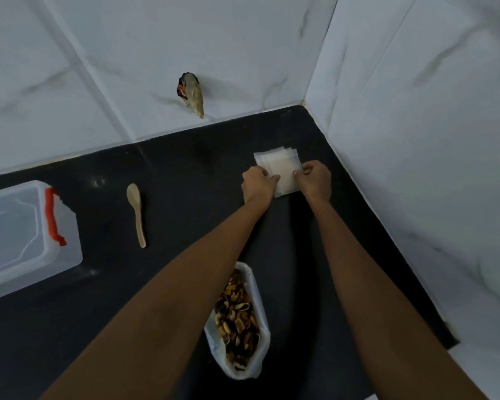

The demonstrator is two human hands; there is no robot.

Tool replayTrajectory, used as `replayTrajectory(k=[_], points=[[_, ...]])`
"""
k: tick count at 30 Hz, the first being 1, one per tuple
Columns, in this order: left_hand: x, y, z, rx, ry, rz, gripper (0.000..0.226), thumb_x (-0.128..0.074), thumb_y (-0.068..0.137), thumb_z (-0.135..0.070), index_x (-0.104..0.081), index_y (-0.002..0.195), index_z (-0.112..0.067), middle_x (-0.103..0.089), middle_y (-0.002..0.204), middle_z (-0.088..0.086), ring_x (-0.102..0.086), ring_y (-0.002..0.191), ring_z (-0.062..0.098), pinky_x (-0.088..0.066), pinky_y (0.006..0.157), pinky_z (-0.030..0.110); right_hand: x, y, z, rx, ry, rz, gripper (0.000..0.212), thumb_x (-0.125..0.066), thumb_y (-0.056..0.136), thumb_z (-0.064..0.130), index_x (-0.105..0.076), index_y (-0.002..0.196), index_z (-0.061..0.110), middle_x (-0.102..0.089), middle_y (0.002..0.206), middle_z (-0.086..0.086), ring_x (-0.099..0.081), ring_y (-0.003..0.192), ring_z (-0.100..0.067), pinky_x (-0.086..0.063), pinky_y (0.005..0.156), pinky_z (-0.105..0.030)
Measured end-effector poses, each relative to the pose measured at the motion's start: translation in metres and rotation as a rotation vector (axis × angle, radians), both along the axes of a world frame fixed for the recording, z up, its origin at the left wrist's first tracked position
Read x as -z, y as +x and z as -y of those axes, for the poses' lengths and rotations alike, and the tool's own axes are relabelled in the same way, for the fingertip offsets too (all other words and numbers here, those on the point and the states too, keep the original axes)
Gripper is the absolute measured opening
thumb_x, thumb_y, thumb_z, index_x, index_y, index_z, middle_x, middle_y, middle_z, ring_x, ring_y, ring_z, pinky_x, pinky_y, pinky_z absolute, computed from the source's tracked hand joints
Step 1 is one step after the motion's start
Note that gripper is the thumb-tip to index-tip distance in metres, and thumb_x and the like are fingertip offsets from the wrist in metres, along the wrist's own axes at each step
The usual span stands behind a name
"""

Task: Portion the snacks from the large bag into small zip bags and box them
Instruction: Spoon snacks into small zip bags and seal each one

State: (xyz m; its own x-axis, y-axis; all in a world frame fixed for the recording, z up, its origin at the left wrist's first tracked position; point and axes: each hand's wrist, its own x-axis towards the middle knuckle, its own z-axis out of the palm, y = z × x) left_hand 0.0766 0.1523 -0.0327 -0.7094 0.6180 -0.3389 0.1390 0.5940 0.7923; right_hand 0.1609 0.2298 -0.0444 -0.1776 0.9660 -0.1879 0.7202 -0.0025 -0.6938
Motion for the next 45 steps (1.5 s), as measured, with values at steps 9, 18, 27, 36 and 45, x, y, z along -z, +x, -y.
replayTrajectory(k=[9, 18, 27, 36, 45], points=[[0.0, 0.004, -0.015, -0.013, -0.047, -0.002, 0.023, -0.067, 0.084, -0.021, -0.064, 0.103, -0.008, -0.065, 0.108, 0.009, -0.062, 0.1, 0.024, -0.048, 0.079, 0.032, 0.003, 0.002, -0.014, 0.001, -0.073, -0.024, 0.032, -0.068, 0.081, 0.014, -0.06, 0.111, 0.007, -0.063, 0.112, -0.01, -0.06, 0.102, -0.021, -0.048, 0.087, -0.031], [0.0, 0.005, -0.009, -0.118, 0.071, 0.175, 0.015, -0.067, 0.083, -0.011, -0.065, 0.095, -0.003, -0.067, 0.103, 0.015, -0.065, 0.094, 0.027, -0.053, 0.086, 0.041, -0.004, 0.007, -0.015, 0.04, -0.132, -0.169, 0.016, -0.063, 0.082, 0.006, -0.068, 0.098, 0.003, -0.066, 0.106, -0.013, -0.059, 0.091, -0.018, -0.047, 0.078, -0.027], [0.002, 0.006, -0.003, -0.014, 0.001, 0.05, 0.034, -0.065, 0.084, -0.012, -0.051, 0.114, -0.005, -0.051, 0.124, 0.015, -0.055, 0.11, 0.028, -0.046, 0.094, 0.039, -0.01, 0.014, -0.01, 0.03, -0.134, -0.267, 0.013, -0.055, 0.086, 0.002, -0.065, 0.095, 0.002, -0.058, 0.092, -0.006, -0.05, 0.083, -0.012, -0.037, 0.059, -0.013], [-0.002, 0.007, -0.002, -0.081, 0.078, 0.086, 0.033, -0.063, 0.086, -0.017, -0.056, 0.115, -0.003, -0.058, 0.12, 0.014, -0.057, 0.108, 0.025, -0.047, 0.091, 0.033, -0.02, 0.018, -0.005, 0.003, -0.153, -0.356, 0.007, -0.057, 0.086, 0.004, -0.061, 0.086, 0.01, -0.058, 0.089, -0.005, -0.049, 0.072, -0.005, -0.04, 0.061, -0.015], [-0.034, 0.007, 0.029, -0.18, 0.27, 0.206, 0.021, -0.063, 0.087, -0.014, -0.065, 0.103, -0.001, -0.065, 0.106, 0.013, -0.059, 0.091, 0.016, -0.052, 0.087, 0.034, -0.043, 0.026, 0.029, 0.033, -0.272, -0.472, 0.016, -0.061, 0.085, 0.007, -0.059, 0.1, 0.01, -0.058, 0.104, -0.005, -0.053, 0.094, -0.015, -0.045, 0.068, -0.02]])
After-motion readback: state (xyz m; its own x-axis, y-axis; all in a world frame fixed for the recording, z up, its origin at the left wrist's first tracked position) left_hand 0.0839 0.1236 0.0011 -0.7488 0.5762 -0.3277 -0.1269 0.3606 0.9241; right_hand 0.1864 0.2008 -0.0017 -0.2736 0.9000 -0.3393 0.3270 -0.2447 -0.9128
